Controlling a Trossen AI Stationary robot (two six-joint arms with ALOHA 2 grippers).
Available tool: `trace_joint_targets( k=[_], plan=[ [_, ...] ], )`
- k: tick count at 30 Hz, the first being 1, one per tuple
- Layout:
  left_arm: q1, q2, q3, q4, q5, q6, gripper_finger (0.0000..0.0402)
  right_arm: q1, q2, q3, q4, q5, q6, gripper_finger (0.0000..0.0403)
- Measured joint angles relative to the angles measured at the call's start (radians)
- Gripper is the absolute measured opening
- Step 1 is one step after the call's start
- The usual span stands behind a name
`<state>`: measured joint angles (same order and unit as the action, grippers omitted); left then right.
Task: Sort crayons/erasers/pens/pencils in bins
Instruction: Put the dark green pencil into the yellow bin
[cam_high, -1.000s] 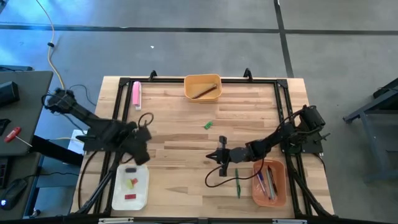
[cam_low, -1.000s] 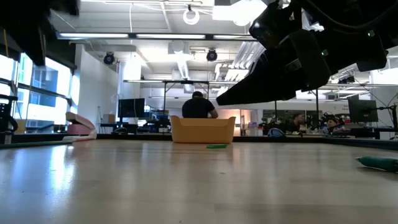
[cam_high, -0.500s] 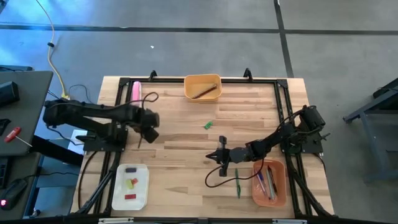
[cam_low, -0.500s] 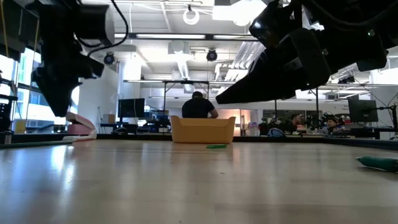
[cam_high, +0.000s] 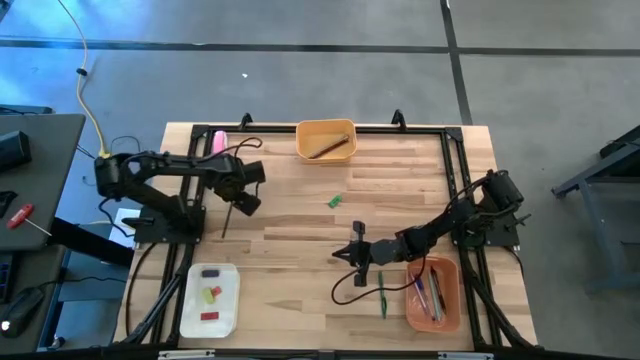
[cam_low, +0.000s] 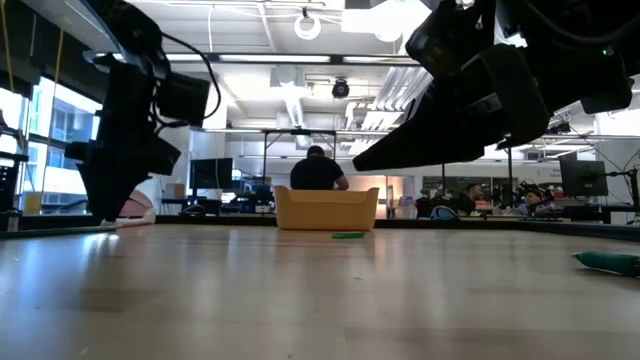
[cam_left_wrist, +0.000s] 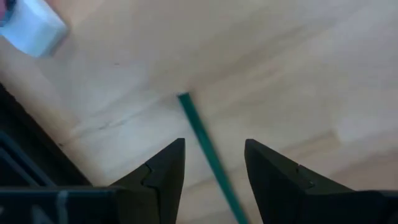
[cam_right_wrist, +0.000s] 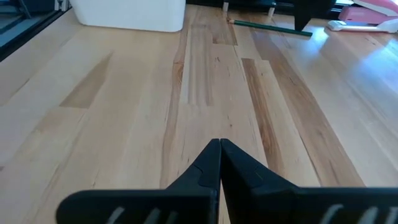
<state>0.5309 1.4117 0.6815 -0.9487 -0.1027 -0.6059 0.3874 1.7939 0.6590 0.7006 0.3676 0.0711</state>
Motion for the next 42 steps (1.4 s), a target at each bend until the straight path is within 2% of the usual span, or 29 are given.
trace_joint_targets(
  k=[5,10,18,22,24,30,35,39,42],
  plan=[
    [0.053,0.039,-0.007,0.025,-0.018,0.023,0.0146,0.000,0.000,0.000,-0.012,0.000,0.000,0.0000],
    [0.098,0.027,-0.085,0.132,0.064,0.045,0.0124,0.000,0.000,0.000,-0.033,0.000,0.000,0.0000],
    [0.097,-0.029,-0.097,0.182,0.067,0.129,0.0050,-0.001,0.000,0.000,-0.032,0.000,-0.011,0.0000],
    [0.081,-0.050,-0.093,0.310,0.061,0.169,0.0011,-0.001,0.000,0.000,-0.031,0.000,-0.021,0.0000],
    [0.067,-0.047,-0.105,0.334,0.068,0.200,0.0008,-0.001,0.000,0.000,-0.036,0.000,-0.021,0.0000],
    [0.019,-0.048,-0.120,0.555,0.207,0.237,0.0004,-0.001,0.000,0.000,-0.058,0.000,-0.026,0.0000],
    [-0.027,-0.050,-0.118,0.680,0.249,0.243,0.0001,-0.014,0.000,0.000,-0.054,0.000,-0.022,0.0000],
    [-0.067,-0.050,-0.117,0.709,0.249,0.247,0.0001,-0.049,0.000,0.000,-0.032,-0.001,0.032,0.0000],
    [-0.118,-0.050,-0.117,0.696,0.286,0.325,0.0001,-0.081,0.000,0.000,-0.032,-0.036,0.090,0.0000]
  ],
)
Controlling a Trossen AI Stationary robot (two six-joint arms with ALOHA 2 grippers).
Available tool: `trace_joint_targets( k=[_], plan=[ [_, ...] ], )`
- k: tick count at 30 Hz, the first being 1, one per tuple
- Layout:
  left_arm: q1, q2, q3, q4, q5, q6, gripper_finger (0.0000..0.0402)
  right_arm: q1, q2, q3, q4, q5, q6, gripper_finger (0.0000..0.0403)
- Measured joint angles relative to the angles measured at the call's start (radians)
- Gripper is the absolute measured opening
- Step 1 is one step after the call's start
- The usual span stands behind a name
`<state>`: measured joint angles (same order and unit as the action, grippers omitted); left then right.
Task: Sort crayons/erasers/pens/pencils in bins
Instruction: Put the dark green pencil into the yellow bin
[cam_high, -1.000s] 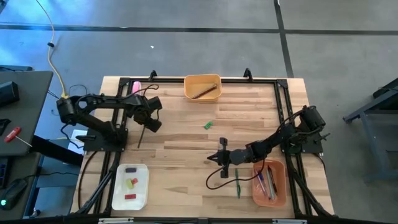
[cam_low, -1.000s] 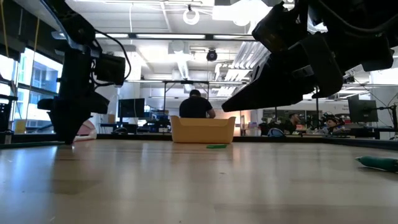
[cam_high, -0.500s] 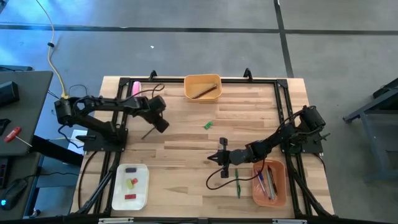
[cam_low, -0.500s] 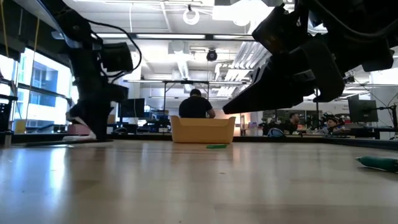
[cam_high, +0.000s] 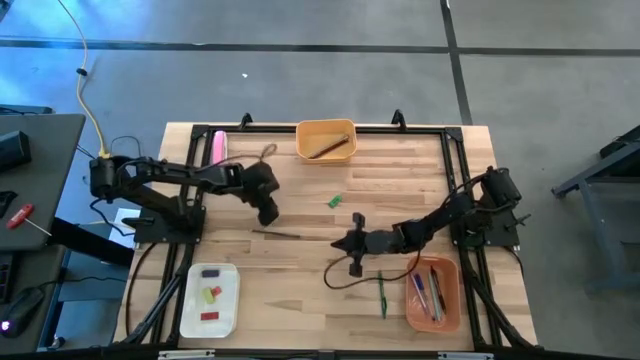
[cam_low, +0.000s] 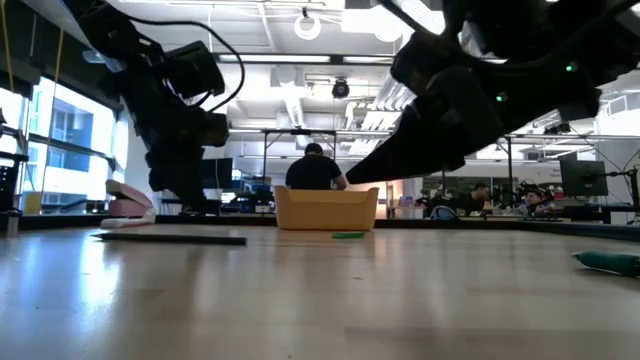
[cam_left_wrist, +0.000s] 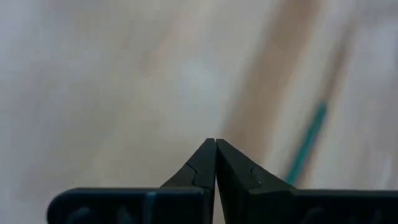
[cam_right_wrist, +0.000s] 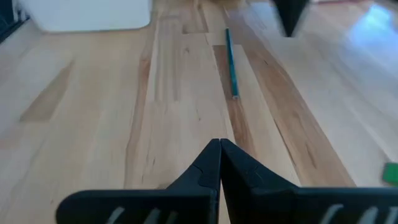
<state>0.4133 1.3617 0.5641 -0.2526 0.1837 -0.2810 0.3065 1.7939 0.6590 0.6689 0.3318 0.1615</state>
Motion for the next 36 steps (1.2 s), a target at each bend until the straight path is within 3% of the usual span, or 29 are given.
trace_joint_targets(
  k=[6,13,19,24,32,36],
  plan=[
    [-0.160,0.000,0.002,-0.148,0.000,0.151,0.0031,-0.022,0.000,0.000,0.000,-0.034,0.040,0.0000],
    [-0.392,-0.001,0.055,-0.350,-0.199,0.178,0.0105,-0.018,0.000,0.000,0.001,-0.046,0.018,0.0000],
    [-0.466,0.032,0.054,-0.418,-0.268,0.139,0.0134,-0.018,0.000,0.000,0.001,-0.049,0.014,0.0000],
    [-0.467,0.069,0.059,-0.394,-0.303,0.153,0.0114,-0.018,0.000,0.000,0.001,-0.054,0.014,0.0000],
    [-0.466,0.097,0.060,-0.347,-0.334,0.185,0.0036,-0.018,0.000,0.000,0.001,-0.055,0.014,0.0000],
    [-0.466,0.101,0.059,-0.280,-0.309,0.188,0.0015,-0.018,0.000,0.000,0.001,-0.055,0.014,0.0000]
  ],
)
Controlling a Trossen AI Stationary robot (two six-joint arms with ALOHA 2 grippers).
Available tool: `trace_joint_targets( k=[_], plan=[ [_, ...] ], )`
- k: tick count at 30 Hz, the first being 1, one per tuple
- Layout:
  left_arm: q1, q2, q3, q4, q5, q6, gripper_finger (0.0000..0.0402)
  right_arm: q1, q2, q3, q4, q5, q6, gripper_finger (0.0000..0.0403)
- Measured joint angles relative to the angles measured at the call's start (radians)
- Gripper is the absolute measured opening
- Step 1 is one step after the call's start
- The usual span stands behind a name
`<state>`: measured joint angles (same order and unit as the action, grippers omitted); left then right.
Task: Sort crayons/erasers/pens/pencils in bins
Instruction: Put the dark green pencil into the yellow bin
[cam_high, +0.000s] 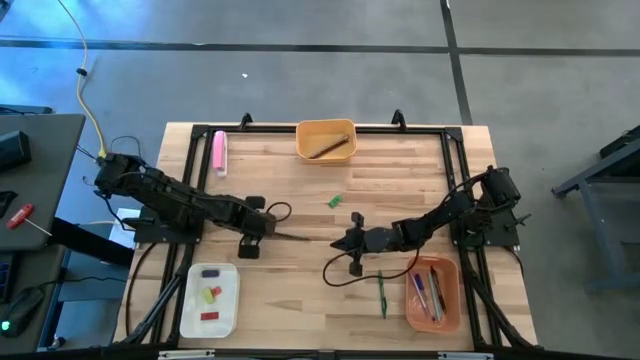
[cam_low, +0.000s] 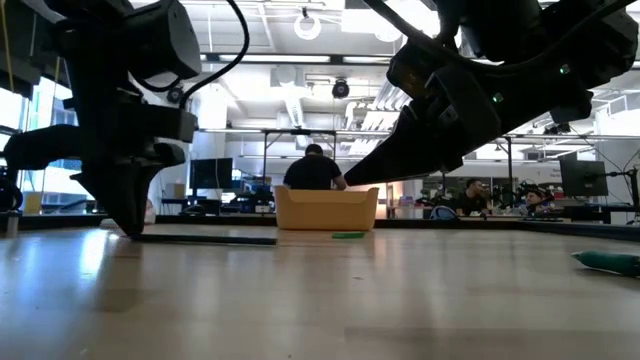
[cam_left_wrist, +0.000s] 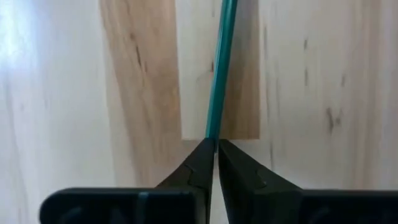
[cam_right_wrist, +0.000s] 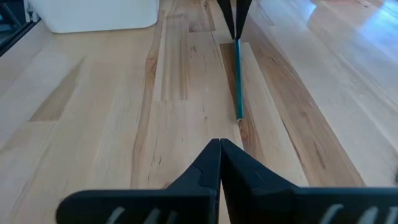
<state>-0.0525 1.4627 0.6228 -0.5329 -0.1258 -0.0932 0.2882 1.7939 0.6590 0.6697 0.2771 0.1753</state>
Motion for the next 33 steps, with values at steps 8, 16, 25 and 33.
trace_joint_targets(
  k=[8,16,25,33],
  plan=[
    [-0.001,0.003,0.046,-0.030,0.057,-0.008,0.0048,0.000,0.000,0.000,0.000,0.000,0.000,0.0000],
    [-0.001,-0.003,0.097,-0.146,0.065,0.008,0.0098,0.000,0.000,0.000,0.001,0.000,0.000,0.0000],
    [-0.001,-0.012,-0.012,-0.032,0.067,0.000,0.0092,0.000,0.000,0.000,0.000,0.000,0.000,0.0000],
    [-0.002,-0.016,-0.045,0.038,0.065,0.000,0.0020,0.000,0.000,0.000,0.000,0.000,-0.004,0.0000]
  ],
)
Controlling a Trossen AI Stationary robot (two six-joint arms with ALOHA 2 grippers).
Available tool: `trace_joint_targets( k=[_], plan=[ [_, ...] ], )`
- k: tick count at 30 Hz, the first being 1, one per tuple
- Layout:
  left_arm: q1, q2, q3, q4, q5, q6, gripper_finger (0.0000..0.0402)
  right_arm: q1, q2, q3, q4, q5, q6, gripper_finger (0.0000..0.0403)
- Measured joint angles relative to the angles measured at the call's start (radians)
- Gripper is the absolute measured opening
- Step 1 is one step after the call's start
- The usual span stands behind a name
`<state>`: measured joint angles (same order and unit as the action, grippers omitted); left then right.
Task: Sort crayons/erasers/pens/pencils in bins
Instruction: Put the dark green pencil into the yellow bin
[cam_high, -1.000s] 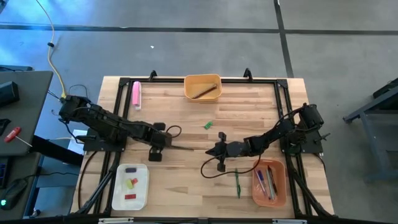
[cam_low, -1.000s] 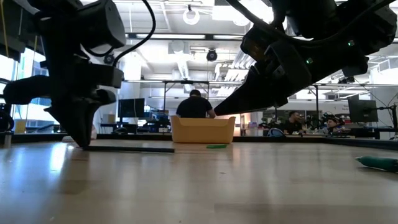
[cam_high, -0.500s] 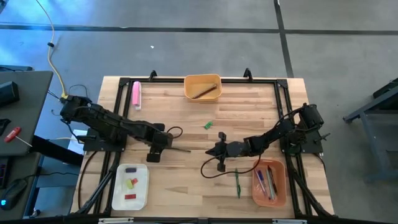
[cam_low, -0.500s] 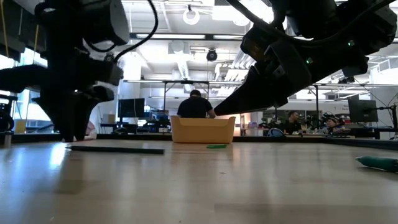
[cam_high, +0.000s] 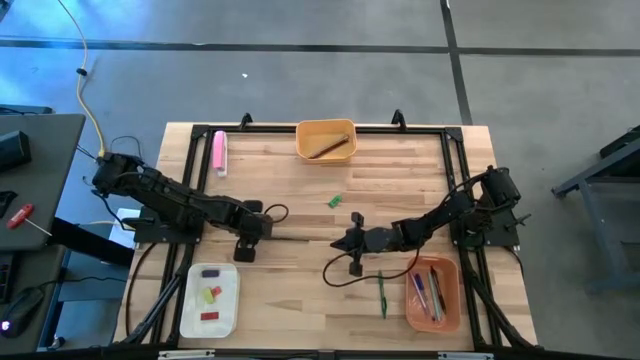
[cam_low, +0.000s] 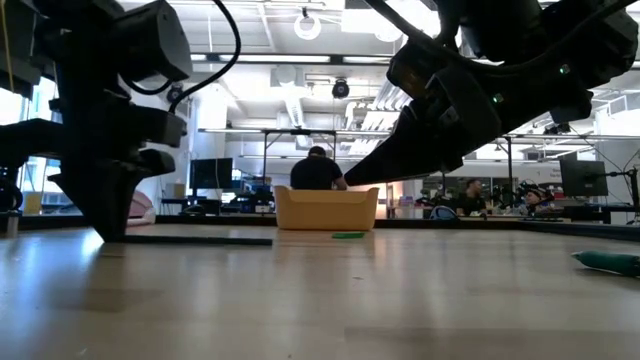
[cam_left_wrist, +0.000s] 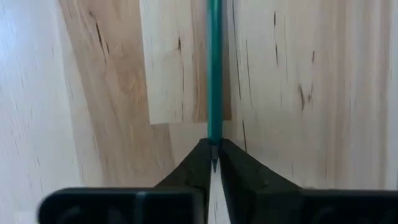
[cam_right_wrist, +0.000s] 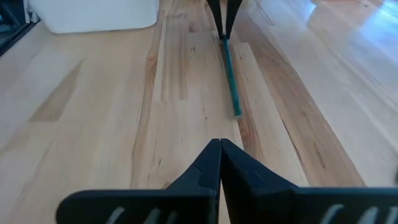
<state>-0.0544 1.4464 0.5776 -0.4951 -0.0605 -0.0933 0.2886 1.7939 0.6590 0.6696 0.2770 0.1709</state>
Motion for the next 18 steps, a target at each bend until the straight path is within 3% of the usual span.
trace_joint_targets(
  k=[5,14,18],
  plan=[
    [0.000,0.001,-0.007,0.052,-0.004,0.000,0.0007,0.000,0.000,0.034,-0.007,0.004,0.030,0.0024],
    [0.001,0.007,-0.011,0.129,-0.004,0.021,0.0002,-0.014,0.029,0.119,-0.133,0.007,0.074,0.0159],
    [0.001,0.010,-0.011,0.144,-0.004,0.037,0.0001,-0.029,0.095,0.169,-0.170,0.000,0.089,0.0195]
  ],
)
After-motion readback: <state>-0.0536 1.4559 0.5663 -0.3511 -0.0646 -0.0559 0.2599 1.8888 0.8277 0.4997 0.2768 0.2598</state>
